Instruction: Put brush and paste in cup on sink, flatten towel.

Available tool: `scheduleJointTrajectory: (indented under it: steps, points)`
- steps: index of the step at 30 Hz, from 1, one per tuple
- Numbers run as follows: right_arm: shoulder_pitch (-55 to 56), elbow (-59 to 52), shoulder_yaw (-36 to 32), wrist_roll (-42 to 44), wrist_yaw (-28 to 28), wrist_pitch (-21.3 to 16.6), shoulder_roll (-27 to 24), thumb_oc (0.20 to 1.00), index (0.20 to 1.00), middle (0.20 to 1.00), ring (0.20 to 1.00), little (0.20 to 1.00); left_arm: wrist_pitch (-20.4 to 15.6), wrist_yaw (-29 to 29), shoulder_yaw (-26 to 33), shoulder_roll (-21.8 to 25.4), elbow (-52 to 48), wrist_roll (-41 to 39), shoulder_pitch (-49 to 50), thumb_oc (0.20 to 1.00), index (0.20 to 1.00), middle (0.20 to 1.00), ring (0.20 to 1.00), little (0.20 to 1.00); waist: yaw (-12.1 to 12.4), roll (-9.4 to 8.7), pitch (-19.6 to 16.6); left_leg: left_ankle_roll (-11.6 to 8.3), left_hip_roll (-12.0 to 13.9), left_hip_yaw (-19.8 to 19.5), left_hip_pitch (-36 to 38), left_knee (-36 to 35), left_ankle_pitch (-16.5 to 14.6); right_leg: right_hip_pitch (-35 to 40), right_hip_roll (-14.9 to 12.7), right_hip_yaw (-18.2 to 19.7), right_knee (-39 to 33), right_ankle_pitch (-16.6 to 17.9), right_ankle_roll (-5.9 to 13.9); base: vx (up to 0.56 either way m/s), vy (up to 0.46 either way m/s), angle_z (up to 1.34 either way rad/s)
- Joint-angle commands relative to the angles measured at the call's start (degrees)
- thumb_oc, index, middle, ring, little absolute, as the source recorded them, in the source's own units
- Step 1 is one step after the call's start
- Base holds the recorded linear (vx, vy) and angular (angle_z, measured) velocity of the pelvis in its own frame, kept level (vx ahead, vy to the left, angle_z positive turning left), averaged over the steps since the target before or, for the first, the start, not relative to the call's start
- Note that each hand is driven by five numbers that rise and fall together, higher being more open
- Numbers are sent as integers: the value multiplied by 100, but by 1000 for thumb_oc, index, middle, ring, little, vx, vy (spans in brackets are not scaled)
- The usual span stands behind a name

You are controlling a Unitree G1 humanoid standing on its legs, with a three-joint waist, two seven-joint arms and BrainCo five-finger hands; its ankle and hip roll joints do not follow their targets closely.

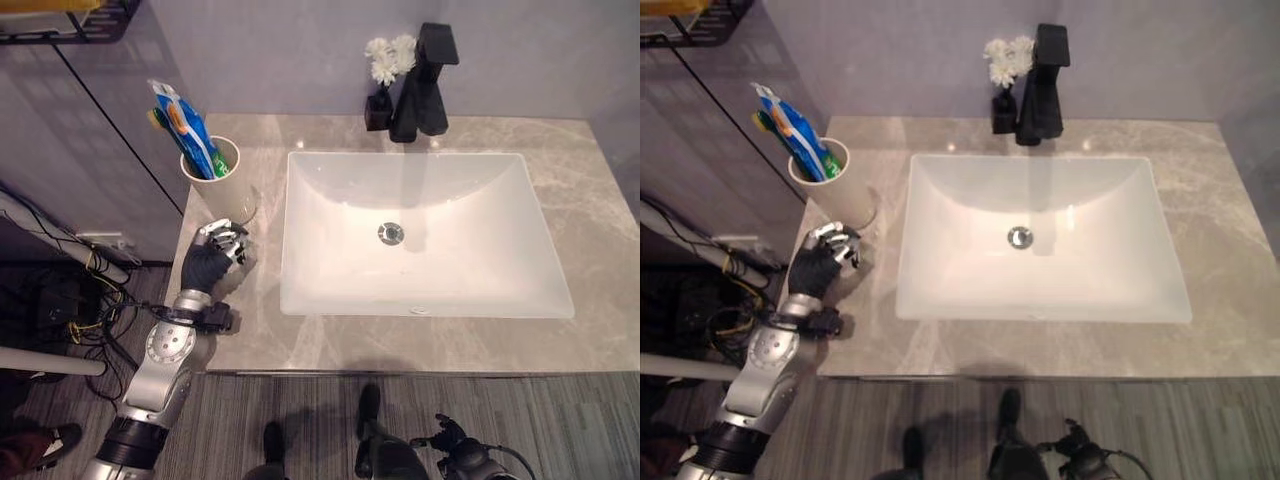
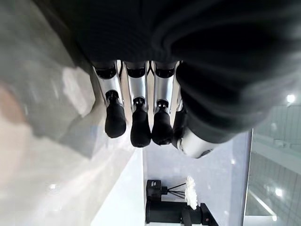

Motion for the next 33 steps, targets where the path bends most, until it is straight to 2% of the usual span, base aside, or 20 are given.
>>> scheduleJointTrajectory:
  steps: [1,11,24,33]
  points:
    - [8,10,161,-15,24,-58,82,1000,1000,1000,1000,1000,-190,-66,263,219,-220,-48,178,200,200,200,200,200,70,-109,56,-106,67,377,356,22,-96,63,-360,411,409,-188,507,0,0,0]
    - [87,48,175,-105,54,-37,57,1000,1000,1000,1000,1000,-227,122,546,177,-55,-60,198,200,200,200,200,200,82,-131,42,-127,92,408,308,22,-62,41,-302,428,288,-164,483,0,0,0]
    - [79,-41,246,-20,-8,-61,36,1000,1000,1000,1000,1000,-339,630,606,22,382,92,-447,200,200,200,200,200,-37,-218,120,-215,238,517,138,22,65,-213,-112,525,268,-163,430,-5,-22,-9]
    - [110,-71,227,50,-15,-94,26,1000,1000,1000,1000,1000,-340,838,753,106,568,268,-649,200,200,200,200,200,-77,-248,55,-261,309,557,163,22,84,-173,-36,508,230,-207,410,21,-13,-3]
